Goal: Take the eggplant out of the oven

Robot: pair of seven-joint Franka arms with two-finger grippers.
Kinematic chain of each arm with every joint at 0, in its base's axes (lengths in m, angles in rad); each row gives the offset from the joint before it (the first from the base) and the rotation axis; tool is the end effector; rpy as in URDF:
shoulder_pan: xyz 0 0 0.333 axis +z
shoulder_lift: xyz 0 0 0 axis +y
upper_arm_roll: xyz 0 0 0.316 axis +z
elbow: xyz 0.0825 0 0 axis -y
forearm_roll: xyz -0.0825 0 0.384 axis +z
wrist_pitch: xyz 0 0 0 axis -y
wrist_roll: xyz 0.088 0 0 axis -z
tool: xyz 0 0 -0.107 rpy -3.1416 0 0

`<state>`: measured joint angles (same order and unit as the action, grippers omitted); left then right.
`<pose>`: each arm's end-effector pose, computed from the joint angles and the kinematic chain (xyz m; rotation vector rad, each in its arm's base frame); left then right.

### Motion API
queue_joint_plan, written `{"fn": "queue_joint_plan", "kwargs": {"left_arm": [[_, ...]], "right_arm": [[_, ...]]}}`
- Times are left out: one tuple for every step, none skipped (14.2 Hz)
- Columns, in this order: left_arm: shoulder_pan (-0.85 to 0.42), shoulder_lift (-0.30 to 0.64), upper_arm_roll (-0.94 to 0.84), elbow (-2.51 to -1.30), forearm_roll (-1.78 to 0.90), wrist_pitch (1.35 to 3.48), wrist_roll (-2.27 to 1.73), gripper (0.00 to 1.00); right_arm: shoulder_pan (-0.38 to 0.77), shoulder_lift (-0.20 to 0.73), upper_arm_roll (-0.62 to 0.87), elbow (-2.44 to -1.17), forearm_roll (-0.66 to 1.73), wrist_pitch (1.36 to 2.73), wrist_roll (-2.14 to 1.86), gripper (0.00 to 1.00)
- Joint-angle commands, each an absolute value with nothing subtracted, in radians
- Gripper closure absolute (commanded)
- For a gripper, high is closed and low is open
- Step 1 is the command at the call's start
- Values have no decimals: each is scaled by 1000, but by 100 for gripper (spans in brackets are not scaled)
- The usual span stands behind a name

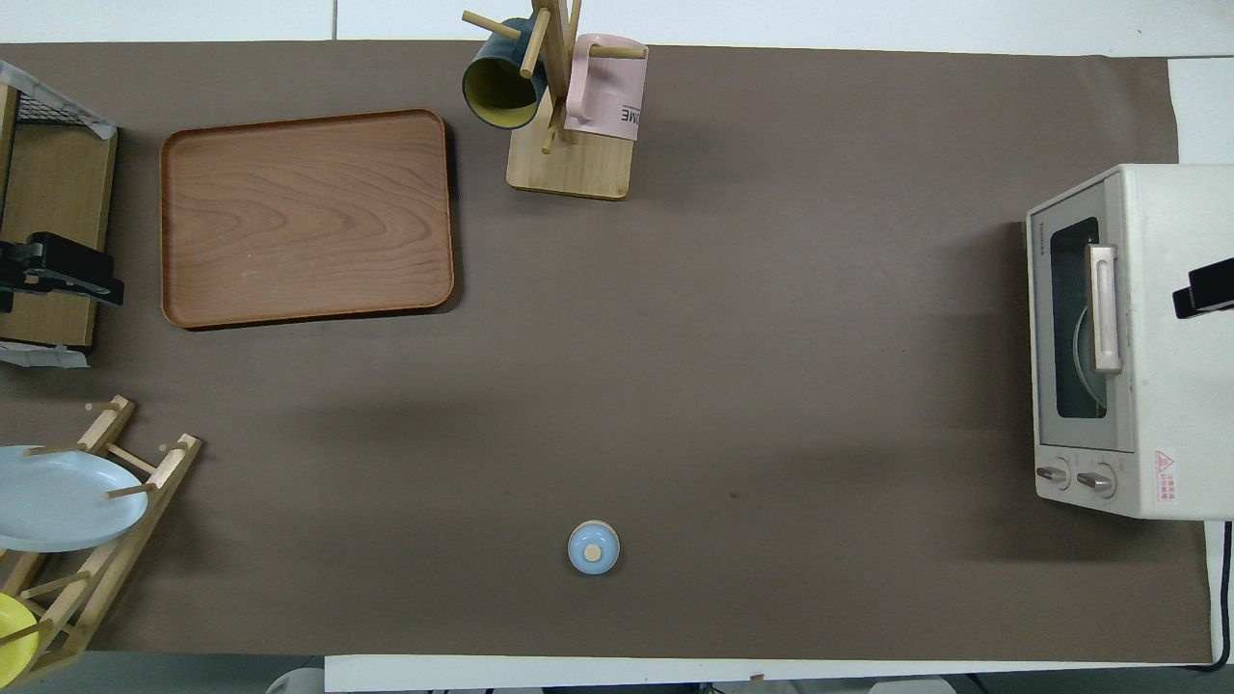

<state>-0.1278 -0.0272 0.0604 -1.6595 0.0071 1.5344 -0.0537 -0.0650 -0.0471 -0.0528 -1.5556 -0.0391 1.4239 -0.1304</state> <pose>0.5382 -0.0351 0.5948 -3.1264 0.0217 0.1524 0.5200 -0.0670 0.6448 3.1129 0.0135 -0.1379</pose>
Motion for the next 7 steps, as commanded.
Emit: {"fn": "queue_joint_plan", "kwargs": {"left_arm": [[-135, -35, 61, -1648, 6, 1517, -98, 0], [-135, -34, 61, -1643, 9, 1514, -97, 0], [-132, -32, 61, -1641, 11, 1514, -95, 0], [-130, -35, 60, -1646, 9, 1516, -95, 0], [-130, -37, 60, -1651, 9, 1514, -97, 0], [-130, -37, 60, -1651, 9, 1513, -97, 0], [-130, -37, 60, -1651, 9, 1513, -98, 0]], "right_arm": [[-60, -55, -66, -1569, -28, 1436, -120, 0], [-70, -52, -64, -1569, -28, 1434, -121, 0], [-75, -46, -60, -1569, -28, 1433, -120, 0], [-75, -45, -60, -1571, -29, 1434, -120, 0], [-78, -44, -60, -1574, -28, 1436, -120, 0], [-84, -49, -63, -1586, -28, 1436, -135, 0], [-92, -51, -64, -1597, -25, 1443, -171, 4]]}}
